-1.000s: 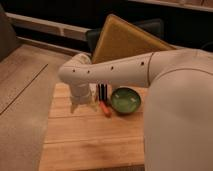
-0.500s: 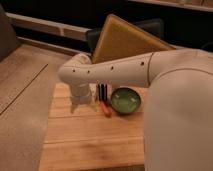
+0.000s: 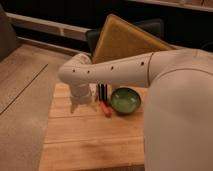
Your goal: Knock the eraser over
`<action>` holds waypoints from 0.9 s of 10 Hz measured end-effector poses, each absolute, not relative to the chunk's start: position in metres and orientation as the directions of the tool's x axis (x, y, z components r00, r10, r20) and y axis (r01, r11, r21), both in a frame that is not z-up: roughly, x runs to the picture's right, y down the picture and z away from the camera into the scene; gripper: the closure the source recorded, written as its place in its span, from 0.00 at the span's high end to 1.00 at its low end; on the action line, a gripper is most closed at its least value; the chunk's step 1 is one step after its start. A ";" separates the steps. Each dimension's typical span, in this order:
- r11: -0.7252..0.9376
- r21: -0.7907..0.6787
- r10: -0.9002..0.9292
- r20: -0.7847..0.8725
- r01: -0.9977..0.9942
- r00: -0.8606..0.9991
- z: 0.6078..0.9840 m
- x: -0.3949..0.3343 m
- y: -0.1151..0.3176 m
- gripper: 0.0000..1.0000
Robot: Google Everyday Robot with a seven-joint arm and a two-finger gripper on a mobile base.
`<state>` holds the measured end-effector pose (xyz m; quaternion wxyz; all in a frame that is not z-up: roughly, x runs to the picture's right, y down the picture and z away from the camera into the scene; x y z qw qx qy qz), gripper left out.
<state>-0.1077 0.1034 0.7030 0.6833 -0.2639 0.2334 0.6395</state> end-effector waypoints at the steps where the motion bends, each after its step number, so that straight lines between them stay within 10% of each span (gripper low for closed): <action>1: 0.043 -0.062 0.751 -0.656 -0.997 0.073 0.703 -0.108 0.103 0.65; 9: 0.078 -0.071 0.763 -0.637 -0.994 0.105 0.712 -0.102 0.093 0.65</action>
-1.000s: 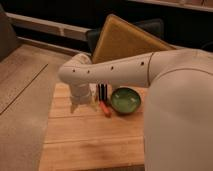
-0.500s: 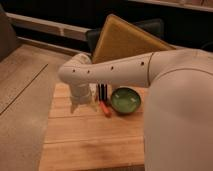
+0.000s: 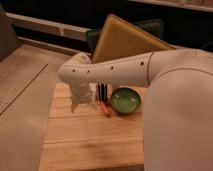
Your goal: Knock the eraser over
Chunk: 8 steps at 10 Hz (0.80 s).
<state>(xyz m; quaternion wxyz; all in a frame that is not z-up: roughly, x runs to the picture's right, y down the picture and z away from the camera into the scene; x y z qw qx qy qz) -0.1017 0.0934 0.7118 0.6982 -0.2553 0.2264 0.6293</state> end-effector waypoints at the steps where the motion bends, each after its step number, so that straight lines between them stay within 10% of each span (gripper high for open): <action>1: 0.111 -0.085 0.772 -0.620 -0.990 0.140 0.726 -0.092 0.080 0.65; 8: 0.208 -0.198 0.711 -0.642 -0.958 0.287 0.827 -0.070 0.047 0.65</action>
